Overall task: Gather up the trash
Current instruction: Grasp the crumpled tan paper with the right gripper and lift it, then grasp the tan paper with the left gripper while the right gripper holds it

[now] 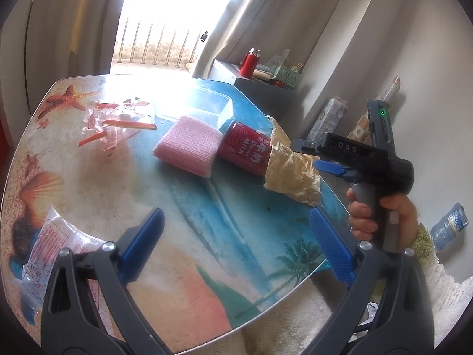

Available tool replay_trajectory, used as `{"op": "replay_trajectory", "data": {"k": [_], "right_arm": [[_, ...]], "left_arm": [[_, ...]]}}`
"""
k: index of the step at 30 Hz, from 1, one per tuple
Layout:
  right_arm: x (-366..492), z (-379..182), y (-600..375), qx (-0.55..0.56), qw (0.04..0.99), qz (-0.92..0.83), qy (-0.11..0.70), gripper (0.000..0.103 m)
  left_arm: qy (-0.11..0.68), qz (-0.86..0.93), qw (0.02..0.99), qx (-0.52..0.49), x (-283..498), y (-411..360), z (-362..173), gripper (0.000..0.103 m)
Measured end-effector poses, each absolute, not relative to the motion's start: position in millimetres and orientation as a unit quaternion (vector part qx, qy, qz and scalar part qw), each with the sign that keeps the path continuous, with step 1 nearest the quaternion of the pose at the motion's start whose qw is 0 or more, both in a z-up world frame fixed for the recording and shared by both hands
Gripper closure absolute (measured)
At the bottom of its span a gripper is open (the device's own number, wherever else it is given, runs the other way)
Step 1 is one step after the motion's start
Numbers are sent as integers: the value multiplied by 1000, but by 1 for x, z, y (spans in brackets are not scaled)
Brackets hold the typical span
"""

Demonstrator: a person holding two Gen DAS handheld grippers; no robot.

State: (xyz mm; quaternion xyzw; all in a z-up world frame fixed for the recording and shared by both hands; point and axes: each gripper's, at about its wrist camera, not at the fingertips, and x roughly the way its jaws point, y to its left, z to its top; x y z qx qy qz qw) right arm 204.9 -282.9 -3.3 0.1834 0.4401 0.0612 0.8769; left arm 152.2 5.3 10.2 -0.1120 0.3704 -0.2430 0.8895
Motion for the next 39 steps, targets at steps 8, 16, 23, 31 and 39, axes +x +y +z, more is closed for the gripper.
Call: {"op": "replay_trajectory", "data": {"k": [8, 16, 23, 31, 39], "right_arm": [[206, -29, -292, 173, 861, 34, 477, 61], [195, -38, -306, 171, 860, 18, 480, 98], [179, -43, -317, 205, 854, 38, 477, 100], [148, -55, -313, 255, 822, 110, 497, 100], [132, -62, -300, 278, 801, 170, 502, 97]], "left_arm": [[389, -239, 881, -125, 164, 9, 3, 8], [402, -237, 875, -127, 163, 3, 0, 8], [401, -262, 871, -115, 156, -14, 4, 8], [388, -321, 856, -120, 145, -32, 12, 9], [410, -361, 824, -147, 144, -49, 5, 49]]}}
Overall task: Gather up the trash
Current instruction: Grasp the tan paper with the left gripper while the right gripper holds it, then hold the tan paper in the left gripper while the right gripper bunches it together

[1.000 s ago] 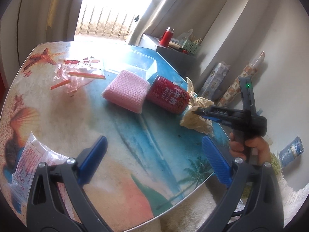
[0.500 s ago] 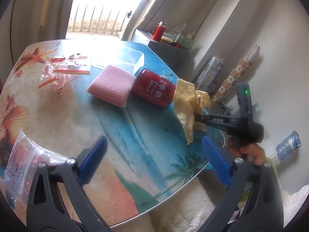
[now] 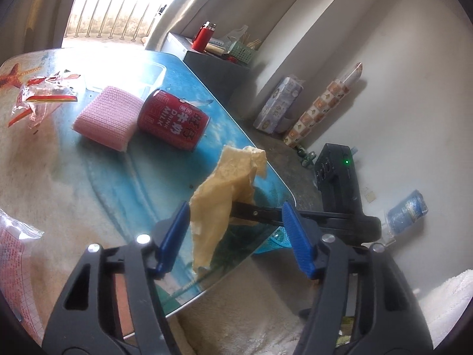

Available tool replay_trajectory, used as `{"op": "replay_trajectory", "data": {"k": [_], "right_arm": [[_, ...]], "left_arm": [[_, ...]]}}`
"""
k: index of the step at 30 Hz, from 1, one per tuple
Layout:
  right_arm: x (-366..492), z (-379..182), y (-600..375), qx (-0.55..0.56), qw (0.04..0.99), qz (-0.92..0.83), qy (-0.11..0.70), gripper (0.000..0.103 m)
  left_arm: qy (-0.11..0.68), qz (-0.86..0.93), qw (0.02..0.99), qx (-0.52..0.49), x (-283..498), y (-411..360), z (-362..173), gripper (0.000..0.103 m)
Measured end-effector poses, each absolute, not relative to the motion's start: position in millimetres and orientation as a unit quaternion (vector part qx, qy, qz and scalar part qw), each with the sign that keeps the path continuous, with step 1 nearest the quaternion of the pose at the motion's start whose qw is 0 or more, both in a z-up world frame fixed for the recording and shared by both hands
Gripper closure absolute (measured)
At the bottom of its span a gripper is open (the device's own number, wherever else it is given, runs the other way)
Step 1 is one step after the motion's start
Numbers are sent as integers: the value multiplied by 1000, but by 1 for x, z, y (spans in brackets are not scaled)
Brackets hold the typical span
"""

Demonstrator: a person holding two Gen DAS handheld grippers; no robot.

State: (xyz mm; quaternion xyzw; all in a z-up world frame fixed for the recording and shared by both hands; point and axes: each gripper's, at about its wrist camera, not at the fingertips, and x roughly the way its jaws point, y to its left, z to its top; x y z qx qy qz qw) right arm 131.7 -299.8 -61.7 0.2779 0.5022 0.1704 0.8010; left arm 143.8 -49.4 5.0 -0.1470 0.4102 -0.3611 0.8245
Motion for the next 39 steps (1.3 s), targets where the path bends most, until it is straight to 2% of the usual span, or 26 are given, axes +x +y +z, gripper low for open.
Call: {"op": "replay_trajectory", "data": {"k": [4, 8, 12, 16, 25, 26, 28, 33, 36, 39], "right_arm": [[130, -48, -310, 269, 816, 175, 482, 66], [124, -30, -317, 246, 839, 173, 453, 62], [123, -17, -332, 247, 858, 146, 426, 62], [140, -25, -344, 255, 860, 94, 432, 62], [161, -56, -340, 253, 838, 80, 477, 85], [162, -58, -337, 250, 836, 80, 482, 87], [162, -61, -333, 248, 833, 83, 487, 88], [159, -63, -329, 249, 830, 93, 491, 92], [160, -65, -323, 259, 822, 110, 495, 93], [160, -66, -318, 270, 815, 123, 498, 94]], "left_arm": [[420, -362, 820, -145, 147, -58, -2, 61], [437, -349, 817, -142, 155, -63, -12, 66], [444, -341, 818, -133, 162, -69, -18, 67], [464, -311, 822, -113, 171, -76, -30, 74], [483, -263, 831, -85, 175, -64, -43, 74], [482, -257, 833, -84, 174, -61, -40, 73], [474, -250, 840, -84, 173, -54, -36, 62], [429, -282, 851, -107, 169, -41, -17, 61], [448, -321, 825, -124, 176, -51, -22, 59], [483, -343, 784, -187, 188, -55, -43, 56]]}}
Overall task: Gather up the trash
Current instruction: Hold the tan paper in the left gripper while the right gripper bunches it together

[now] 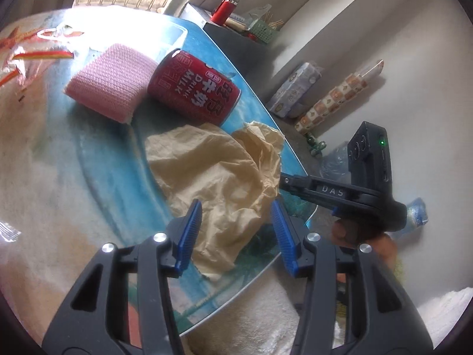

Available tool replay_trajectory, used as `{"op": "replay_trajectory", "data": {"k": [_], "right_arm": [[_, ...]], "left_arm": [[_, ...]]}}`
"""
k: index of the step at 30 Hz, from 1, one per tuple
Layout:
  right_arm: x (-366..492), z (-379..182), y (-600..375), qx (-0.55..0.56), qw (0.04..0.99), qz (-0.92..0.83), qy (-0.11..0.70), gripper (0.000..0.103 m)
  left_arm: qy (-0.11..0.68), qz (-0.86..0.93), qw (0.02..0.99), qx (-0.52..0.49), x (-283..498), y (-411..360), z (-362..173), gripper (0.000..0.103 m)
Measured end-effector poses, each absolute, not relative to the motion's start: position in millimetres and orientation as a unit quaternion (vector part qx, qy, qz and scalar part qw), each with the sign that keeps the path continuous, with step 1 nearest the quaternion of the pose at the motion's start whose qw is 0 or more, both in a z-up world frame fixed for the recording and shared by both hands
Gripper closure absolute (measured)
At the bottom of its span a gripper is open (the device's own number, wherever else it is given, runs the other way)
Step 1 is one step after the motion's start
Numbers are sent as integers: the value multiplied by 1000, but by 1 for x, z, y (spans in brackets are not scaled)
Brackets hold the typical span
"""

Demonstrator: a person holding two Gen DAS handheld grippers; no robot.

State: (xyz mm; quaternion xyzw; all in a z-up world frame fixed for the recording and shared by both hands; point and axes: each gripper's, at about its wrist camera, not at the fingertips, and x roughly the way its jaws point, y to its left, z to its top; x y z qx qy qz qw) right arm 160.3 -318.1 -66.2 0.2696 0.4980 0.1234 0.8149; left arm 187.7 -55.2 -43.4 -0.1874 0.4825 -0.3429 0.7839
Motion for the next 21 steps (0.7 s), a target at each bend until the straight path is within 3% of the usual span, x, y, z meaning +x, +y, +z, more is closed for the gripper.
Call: {"op": "replay_trajectory", "data": {"k": [6, 21], "right_arm": [[160, -73, -314, 298, 796, 154, 503, 95], [156, -77, -265, 267, 773, 254, 516, 96]], "left_arm": [[517, -339, 742, -260, 199, -49, -76, 53], [517, -342, 712, -330, 205, -36, -86, 51]]}}
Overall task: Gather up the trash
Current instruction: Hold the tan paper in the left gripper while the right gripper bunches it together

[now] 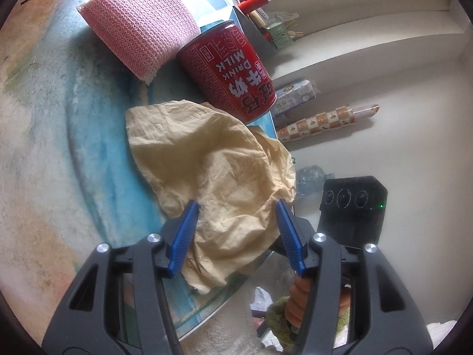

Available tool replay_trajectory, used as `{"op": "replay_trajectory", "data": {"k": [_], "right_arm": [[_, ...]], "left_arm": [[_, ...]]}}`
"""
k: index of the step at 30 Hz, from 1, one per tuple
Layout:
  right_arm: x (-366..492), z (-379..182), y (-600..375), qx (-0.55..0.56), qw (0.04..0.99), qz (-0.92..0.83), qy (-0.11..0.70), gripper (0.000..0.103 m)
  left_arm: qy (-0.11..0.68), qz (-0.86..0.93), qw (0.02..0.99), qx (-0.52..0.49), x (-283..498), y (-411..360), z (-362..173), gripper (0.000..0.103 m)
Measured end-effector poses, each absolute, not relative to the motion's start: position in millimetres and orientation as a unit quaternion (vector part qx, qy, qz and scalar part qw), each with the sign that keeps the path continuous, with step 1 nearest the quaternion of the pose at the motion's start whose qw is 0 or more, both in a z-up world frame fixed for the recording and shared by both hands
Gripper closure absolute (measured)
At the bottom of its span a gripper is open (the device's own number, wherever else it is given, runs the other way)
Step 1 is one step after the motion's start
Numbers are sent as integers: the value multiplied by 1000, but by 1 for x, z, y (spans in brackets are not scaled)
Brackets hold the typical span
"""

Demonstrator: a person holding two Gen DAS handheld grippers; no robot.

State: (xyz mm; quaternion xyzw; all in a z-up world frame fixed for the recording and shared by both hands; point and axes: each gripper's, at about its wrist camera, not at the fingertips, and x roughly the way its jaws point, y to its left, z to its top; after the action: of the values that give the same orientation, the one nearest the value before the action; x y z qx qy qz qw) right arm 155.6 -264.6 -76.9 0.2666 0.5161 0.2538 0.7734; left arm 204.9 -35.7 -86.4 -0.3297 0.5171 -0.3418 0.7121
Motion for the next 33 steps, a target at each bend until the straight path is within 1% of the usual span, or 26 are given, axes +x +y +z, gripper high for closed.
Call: {"op": "replay_trajectory", "data": {"k": [2, 9, 10, 13, 15, 16, 19, 23, 26, 28, 31, 33], "right_arm": [[153, -76, -255, 251, 773, 268, 517, 96], [142, -63, -241, 182, 797, 265, 512, 94], [139, -61, -244, 174, 800, 261, 512, 92], [127, -52, -262, 161, 812, 248, 504, 79], [121, -45, -277, 159, 820, 236, 497, 76], [120, -41, -285, 162, 824, 229, 493, 74], [116, -31, -316, 191, 833, 200, 479, 64], [127, -34, -333, 247, 820, 180, 483, 55], [145, -48, -327, 262, 803, 170, 507, 55], [155, -52, -318, 277, 797, 181, 506, 54], [160, -56, -311, 308, 772, 223, 509, 54], [162, -53, -302, 306, 767, 246, 507, 54]], "left_arm": [[520, -342, 712, -324, 204, -38, -86, 51], [524, -335, 742, -251, 202, -53, -76, 52], [522, -335, 746, -241, 200, -55, -74, 52], [518, -332, 760, -210, 199, -61, -69, 55], [514, -329, 771, -182, 197, -65, -66, 56], [511, -327, 777, -166, 196, -69, -63, 56], [498, -320, 800, -101, 190, -84, -56, 56], [467, -304, 830, 13, 176, -110, -51, 56], [439, -290, 845, 93, 163, -127, -51, 56], [423, -284, 850, 133, 155, -134, -54, 56], [417, -286, 852, 136, 153, -132, -55, 56], [415, -290, 851, 138, 153, -127, -56, 56]]}}
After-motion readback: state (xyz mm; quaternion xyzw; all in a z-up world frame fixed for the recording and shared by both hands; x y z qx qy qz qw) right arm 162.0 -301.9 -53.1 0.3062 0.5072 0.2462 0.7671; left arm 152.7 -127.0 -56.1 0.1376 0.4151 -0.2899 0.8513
